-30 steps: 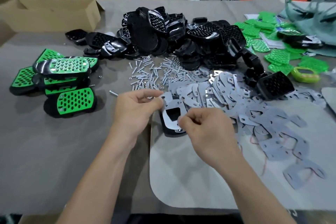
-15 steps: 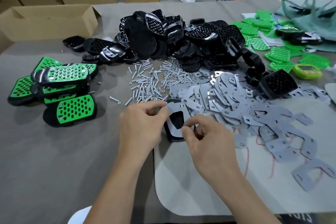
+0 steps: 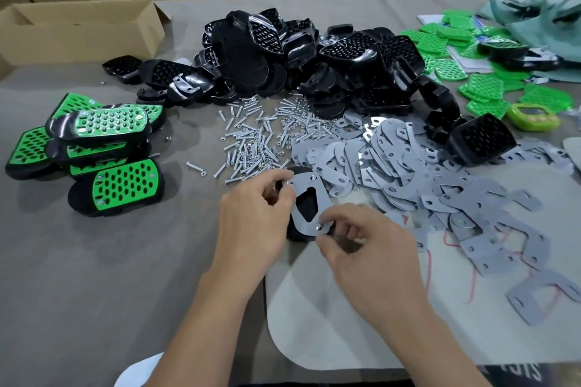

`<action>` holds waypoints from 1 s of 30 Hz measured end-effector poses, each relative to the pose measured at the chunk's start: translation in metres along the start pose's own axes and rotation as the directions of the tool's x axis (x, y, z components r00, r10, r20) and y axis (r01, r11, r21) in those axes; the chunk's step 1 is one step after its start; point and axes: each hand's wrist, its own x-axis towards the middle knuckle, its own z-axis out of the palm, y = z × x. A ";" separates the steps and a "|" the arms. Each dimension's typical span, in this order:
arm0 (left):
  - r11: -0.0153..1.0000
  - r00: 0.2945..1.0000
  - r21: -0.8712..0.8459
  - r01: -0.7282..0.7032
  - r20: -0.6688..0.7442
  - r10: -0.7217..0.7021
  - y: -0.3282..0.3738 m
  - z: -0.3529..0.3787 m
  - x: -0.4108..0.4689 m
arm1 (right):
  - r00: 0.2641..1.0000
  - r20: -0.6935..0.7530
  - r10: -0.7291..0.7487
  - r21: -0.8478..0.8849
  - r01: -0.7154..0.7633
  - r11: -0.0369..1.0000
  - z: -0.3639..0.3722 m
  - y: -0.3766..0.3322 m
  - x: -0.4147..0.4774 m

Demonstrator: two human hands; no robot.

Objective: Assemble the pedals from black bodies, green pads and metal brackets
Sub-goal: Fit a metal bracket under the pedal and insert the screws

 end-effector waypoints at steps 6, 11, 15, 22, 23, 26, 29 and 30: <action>1.000 0.998 0.013 0.024 0.065 -0.024 -0.005 0.006 0.005 | 0.997 -0.020 0.070 0.085 -0.068 0.994 -0.003 -0.002 0.004; 0.996 0.999 0.088 0.028 0.041 -0.031 0.000 0.012 0.007 | 0.989 0.042 0.141 0.112 -0.145 0.983 -0.004 0.000 0.009; 0.992 0.999 0.122 0.012 0.038 -0.017 0.002 0.014 0.012 | 0.992 0.069 0.101 0.090 -0.107 0.990 -0.001 -0.001 0.013; 0.986 0.998 0.160 0.050 0.027 -0.055 0.000 0.009 0.050 | 0.987 0.134 0.084 0.026 -0.088 0.996 0.015 -0.011 0.053; 0.986 0.998 0.160 0.052 0.025 -0.057 0.000 0.010 0.053 | 0.986 0.149 0.078 0.022 -0.082 0.996 0.015 -0.011 0.058; 0.990 0.999 0.132 0.048 0.009 -0.050 -0.003 0.011 0.053 | 0.980 0.189 0.054 -0.024 -0.050 0.998 0.012 -0.012 0.062; 0.991 0.999 0.125 0.050 -0.012 -0.049 -0.003 0.010 0.048 | 0.971 0.236 0.026 -0.074 -0.009 0.997 0.003 -0.015 0.064; 0.990 0.999 0.132 0.047 -0.015 -0.045 -0.003 0.009 0.045 | 0.966 0.258 0.016 -0.106 0.012 0.994 -0.001 -0.016 0.065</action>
